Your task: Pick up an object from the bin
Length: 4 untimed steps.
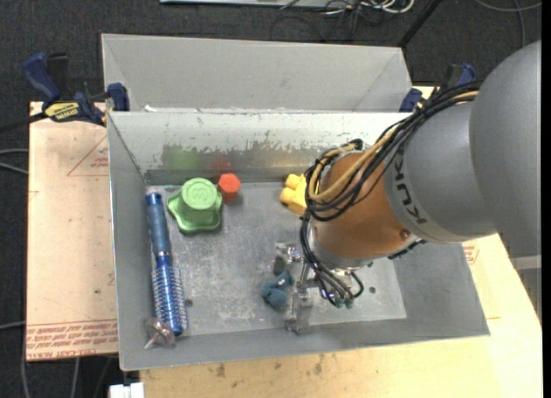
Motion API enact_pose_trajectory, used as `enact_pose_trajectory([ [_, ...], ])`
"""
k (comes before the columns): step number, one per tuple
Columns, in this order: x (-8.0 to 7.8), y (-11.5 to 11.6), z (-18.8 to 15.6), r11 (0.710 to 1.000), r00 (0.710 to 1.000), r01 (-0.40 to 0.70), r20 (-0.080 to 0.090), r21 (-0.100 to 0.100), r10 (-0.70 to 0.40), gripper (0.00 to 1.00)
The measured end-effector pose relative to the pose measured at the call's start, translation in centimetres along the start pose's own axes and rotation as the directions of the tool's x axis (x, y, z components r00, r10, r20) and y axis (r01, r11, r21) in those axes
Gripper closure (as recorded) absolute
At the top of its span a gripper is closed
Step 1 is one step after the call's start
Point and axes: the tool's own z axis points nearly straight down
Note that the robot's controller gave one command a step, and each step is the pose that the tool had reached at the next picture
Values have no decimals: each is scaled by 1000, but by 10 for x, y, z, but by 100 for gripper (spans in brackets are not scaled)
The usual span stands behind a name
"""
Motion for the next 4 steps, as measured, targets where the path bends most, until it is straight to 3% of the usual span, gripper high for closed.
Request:
enact_pose_trajectory([
  [1,0,0,0,1000,1000,-1,0,-1,1,100],
  [2,5,4,-102,981,981,-192,7,-2,192,100],
  [3,6,4,-99,981,981,-192,1,0,192,0],
  [4,12,12,1,998,998,-69,12,-2,69,0],
])
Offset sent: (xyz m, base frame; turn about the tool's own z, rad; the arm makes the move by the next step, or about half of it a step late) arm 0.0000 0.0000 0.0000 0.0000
